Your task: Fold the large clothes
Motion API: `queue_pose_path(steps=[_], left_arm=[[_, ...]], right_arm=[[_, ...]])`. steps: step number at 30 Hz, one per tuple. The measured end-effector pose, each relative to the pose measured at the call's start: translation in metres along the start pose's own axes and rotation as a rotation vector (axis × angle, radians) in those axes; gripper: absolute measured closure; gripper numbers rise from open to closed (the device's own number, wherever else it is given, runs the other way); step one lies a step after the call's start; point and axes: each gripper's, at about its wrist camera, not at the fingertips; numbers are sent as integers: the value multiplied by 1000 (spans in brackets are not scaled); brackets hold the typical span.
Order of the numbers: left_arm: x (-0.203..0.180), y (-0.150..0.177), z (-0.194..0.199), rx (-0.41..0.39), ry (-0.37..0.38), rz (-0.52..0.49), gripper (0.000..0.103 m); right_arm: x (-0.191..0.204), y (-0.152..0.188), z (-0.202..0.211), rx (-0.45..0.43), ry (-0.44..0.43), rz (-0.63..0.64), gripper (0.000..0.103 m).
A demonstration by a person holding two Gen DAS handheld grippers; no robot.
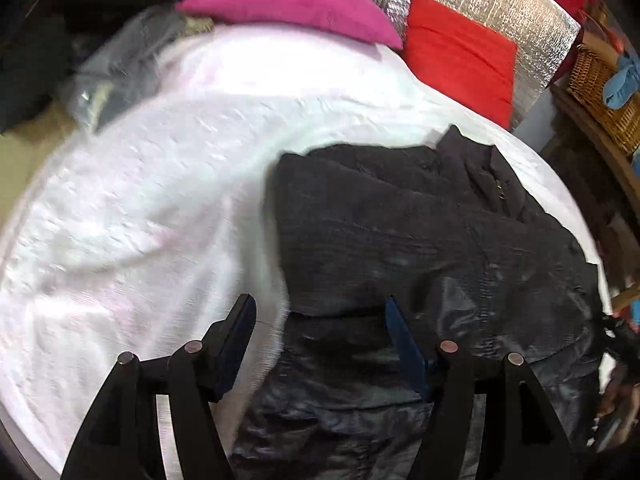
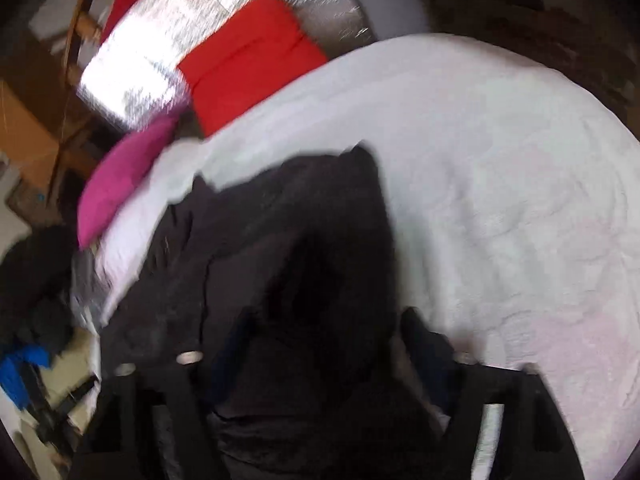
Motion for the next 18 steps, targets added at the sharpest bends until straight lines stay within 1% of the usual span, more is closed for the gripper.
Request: queue_pose_path(steps=[1, 2, 3, 4, 5, 7, 8, 11, 13, 15, 18], left_arm=[[-2, 1, -3, 10, 10, 0, 35], [-9, 3, -4, 18, 18, -4, 35], [-14, 5, -5, 20, 21, -18, 35], [-20, 8, -5, 20, 8, -50, 35], [-27, 13, -4, 18, -20, -89, 35], [-37, 17, -8, 13, -53, -154, 41], [-43, 19, -9, 9, -71, -187, 42], [-54, 23, -11, -2, -112, -256, 42], [-54, 23, -13, 3, -113, -253, 42], [-49, 20, -15, 14, -91, -217, 42], [-39, 17, -11, 24, -70, -177, 47]], right_arm=[[7, 4, -3, -5, 26, 34, 39], [14, 7, -4, -22, 58, 68, 42], [18, 10, -3, -28, 72, 81, 44], [21, 12, -3, -41, 88, 91, 48], [20, 12, 1, -51, 99, 98, 53], [24, 12, 4, -80, 127, 128, 59], [27, 14, 7, -103, 146, 143, 61], [25, 20, 17, -142, 185, 167, 63], [34, 24, 15, -160, 219, 200, 64], [39, 25, 17, -167, 240, 225, 65], [43, 19, 23, -157, 255, 231, 69]])
Point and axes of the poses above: each gripper's, at about its wrist camera, not at the fingertips, and z roughly against the way its jaws point, x to its left, y to its underside, and after that the axes turned 14 degrees about -x, right-handed
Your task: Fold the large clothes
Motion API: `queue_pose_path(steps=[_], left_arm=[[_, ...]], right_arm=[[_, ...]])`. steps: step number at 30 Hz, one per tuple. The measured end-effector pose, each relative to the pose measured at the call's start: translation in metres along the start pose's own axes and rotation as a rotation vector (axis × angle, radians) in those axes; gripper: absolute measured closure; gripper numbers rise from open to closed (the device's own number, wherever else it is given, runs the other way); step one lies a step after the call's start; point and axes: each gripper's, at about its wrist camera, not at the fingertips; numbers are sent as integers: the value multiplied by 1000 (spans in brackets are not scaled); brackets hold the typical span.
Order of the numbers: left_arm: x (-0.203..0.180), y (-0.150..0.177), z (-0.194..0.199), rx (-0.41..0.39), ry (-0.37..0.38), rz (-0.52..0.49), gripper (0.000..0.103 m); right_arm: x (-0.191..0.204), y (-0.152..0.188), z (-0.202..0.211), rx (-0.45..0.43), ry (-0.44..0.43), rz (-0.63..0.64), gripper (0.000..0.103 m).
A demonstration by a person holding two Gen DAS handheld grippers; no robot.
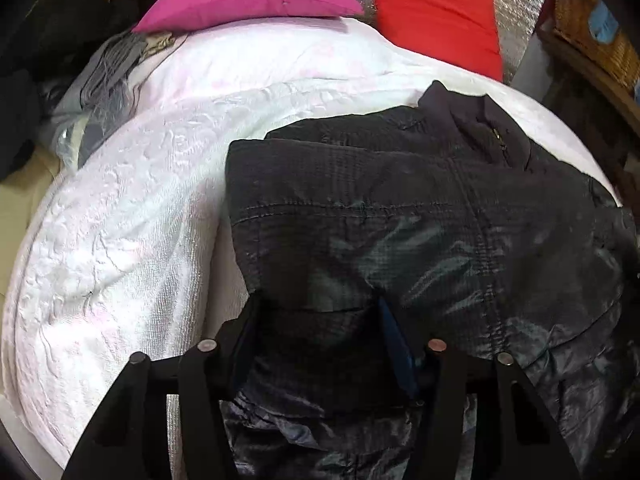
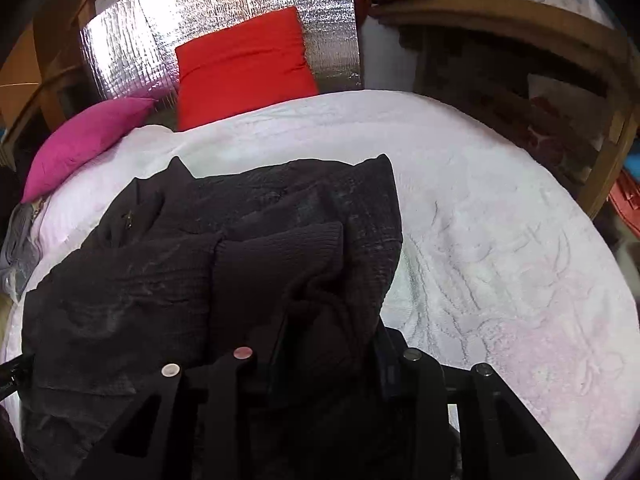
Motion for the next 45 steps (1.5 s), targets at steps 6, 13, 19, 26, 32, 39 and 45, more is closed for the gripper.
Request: queue_pose_path(steps=[6, 13, 19, 26, 32, 39, 45], left_arm=[[7, -6, -5, 16, -10, 32, 41], [14, -8, 1, 11, 7, 55, 35], [33, -9, 29, -32, 51, 69, 27], [62, 9, 19, 45, 168, 162, 26], [57, 8, 10, 62, 257, 198, 26], [43, 8, -4, 82, 242, 170, 46], [38, -1, 5, 33, 218, 152, 70]], right_arm=[[-1, -3, 12, 1, 7, -10, 71], [-35, 5, -11, 140, -63, -221, 35], [-69, 4, 13, 70, -165, -338, 33], [-89, 2, -1, 139, -263, -370, 33], [-94, 5, -14, 165, -399, -440, 32], [-64, 18, -28, 196, -386, -312, 46], [-41, 4, -3, 122, -341, -196, 68]])
Point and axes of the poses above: each gripper's, at about its wrist camera, not at the fingertips, and z roughly against the way its jaws point, x to its left, y to its underside, and after that the axes turned 14 degrees about -x, right-handed
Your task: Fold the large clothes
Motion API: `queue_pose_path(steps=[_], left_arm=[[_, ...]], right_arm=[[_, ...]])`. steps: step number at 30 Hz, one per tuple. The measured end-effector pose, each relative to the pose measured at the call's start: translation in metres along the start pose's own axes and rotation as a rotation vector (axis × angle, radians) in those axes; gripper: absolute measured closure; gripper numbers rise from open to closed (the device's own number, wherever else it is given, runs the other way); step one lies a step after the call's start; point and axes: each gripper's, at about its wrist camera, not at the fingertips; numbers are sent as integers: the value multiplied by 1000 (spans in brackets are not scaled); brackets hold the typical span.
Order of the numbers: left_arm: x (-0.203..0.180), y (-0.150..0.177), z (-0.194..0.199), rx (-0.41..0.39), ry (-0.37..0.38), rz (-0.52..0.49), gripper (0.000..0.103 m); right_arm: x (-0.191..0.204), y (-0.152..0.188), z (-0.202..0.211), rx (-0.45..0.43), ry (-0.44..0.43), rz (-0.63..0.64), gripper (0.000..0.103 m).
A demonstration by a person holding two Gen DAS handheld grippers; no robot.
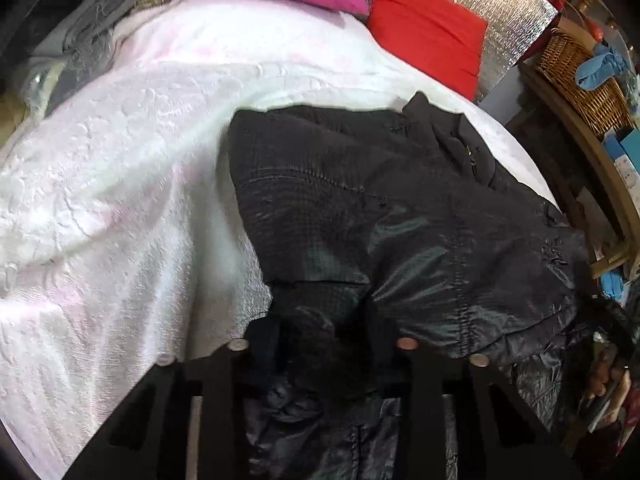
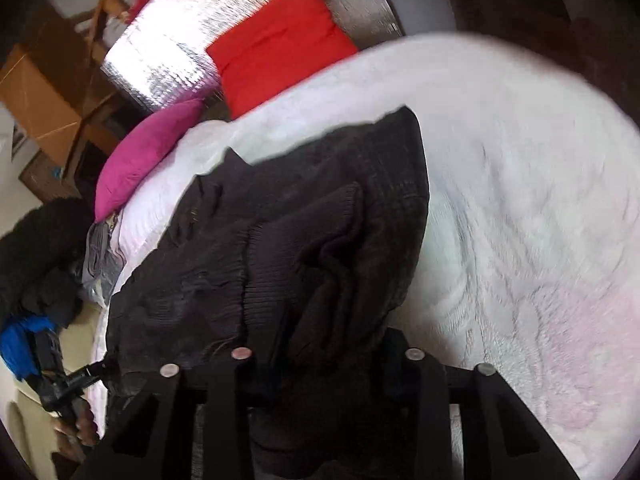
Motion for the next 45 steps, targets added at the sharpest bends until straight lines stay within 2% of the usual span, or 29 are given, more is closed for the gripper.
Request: queue_pose_path(steps=[3, 4, 5, 7, 9, 10, 11, 12, 13, 14, 19, 23, 25, 26, 28, 29, 30, 32, 34, 37, 39, 41, 45], left_arm=[[4, -1, 8, -25, 6, -6, 71], [5, 0, 7, -21, 1, -12, 68], [6, 4, 1, -3, -17, -31, 64], [1, 11, -10, 35, -51, -91, 47], [1, 11, -11, 41, -80, -93, 35], [2, 10, -10, 46, -77, -85, 33], [5, 10, -8, 53, -65, -72, 33], [10, 10, -5, 57, -58, -58, 33], [15, 10, -1, 58, -55, -43, 33], [17, 11, 2, 56, -54, -33, 33], [22, 19, 28, 35, -22, -33, 33], [24, 25, 32, 47, 40, 27, 33], [23, 27, 26, 56, 58, 34, 42], [21, 28, 21, 60, 51, 28, 44], [18, 28, 18, 60, 41, 10, 52], [14, 27, 17, 53, 39, -4, 54], [12, 26, 18, 46, 38, -16, 58], [8, 24, 22, 25, 35, -31, 62], [12, 23, 26, 12, 30, -35, 63], [13, 27, 17, 41, 10, -57, 59], [12, 29, 17, 42, -3, -69, 55], [13, 30, 21, 45, -13, -64, 43], [25, 40, 46, 26, -7, -27, 35]], right_arm=[[5, -8, 20, -57, -40, -13, 69], [4, -8, 21, -63, -37, -20, 69], [1, -6, 19, -56, -27, -23, 69], [-6, 2, 2, 5, 28, -19, 69], [-9, 8, -12, 49, 57, -11, 68], [-11, 7, -12, 51, 48, -23, 65], [-14, 5, -10, 56, 33, -42, 64], [-16, 2, -7, 62, 16, -66, 58], [-19, 1, -5, 68, 8, -82, 37], [-21, -1, -2, 78, 7, -88, 30], [-34, -2, 26, 58, -27, -94, 30], [-54, 5, 33, 77, -42, -142, 30], [-60, 7, 31, 80, -80, -176, 30], [-59, 7, 28, 75, -89, -178, 30], [-56, 11, 19, 83, -80, -160, 31], [-53, 14, 12, 97, -66, -147, 44], [-50, 17, 8, 105, -54, -135, 52], [-39, 17, 6, 104, -27, -85, 63], [-20, 12, 18, 60, -12, -8, 65], [-7, 11, 29, 14, -8, 49, 65], [-11, 18, 15, 62, 35, 71, 65], [-21, 23, 5, 98, 49, 34, 49], [-27, 17, 25, 91, 13, -40, 38]])
Point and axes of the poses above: each gripper's, at about its wrist camera, not at the fingertips, and z roughly against the way its jaws point, x to its left, y to its underside, and after that the axes turned 14 degrees about -x, right-handed
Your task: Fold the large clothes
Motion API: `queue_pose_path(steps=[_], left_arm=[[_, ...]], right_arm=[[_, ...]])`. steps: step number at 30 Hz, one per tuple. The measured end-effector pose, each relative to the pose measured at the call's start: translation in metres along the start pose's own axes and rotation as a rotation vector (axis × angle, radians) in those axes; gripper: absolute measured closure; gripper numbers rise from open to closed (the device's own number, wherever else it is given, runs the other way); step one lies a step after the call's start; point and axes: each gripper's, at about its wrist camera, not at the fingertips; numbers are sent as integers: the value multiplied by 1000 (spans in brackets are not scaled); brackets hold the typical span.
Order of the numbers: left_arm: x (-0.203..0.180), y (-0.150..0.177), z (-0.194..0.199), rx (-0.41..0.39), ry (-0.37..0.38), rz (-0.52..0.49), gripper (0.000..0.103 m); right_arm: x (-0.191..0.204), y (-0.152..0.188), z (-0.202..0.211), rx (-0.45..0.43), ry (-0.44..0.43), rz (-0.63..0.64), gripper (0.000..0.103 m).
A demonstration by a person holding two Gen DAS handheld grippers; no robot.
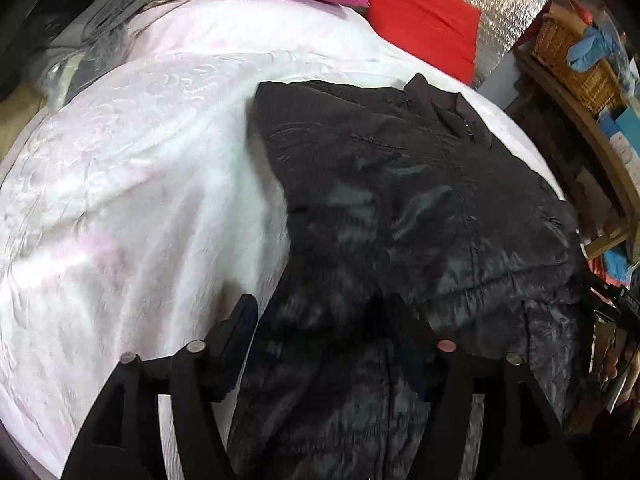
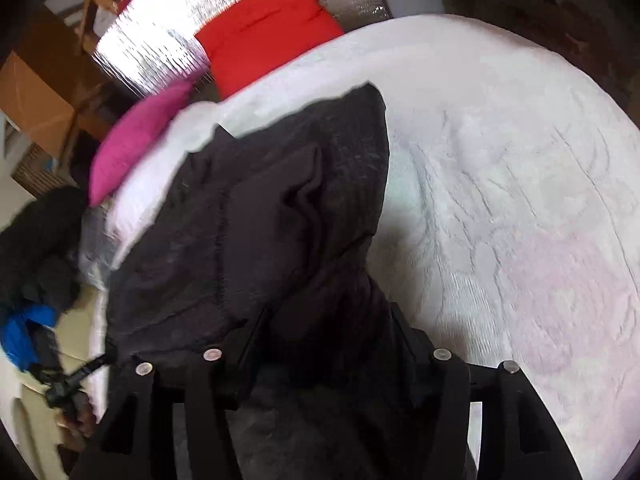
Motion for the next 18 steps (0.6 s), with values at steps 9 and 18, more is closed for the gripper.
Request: queue_pose_path(steps=[9, 18], left_arm=[[19, 71, 98, -166, -54, 5, 33], [7, 186, 144, -51, -56, 82, 24]], right_arm=[[-11, 30, 94, -140, -99, 29, 34], [-29, 115, 163, -40, -156, 80, 34]])
Point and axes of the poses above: each gripper's, at about its wrist camera, not at the fingertips, and z roughly against the way its jaws point, x to its left, y to its underside, and after that the axes turned 14 degrees about -x, right-handed
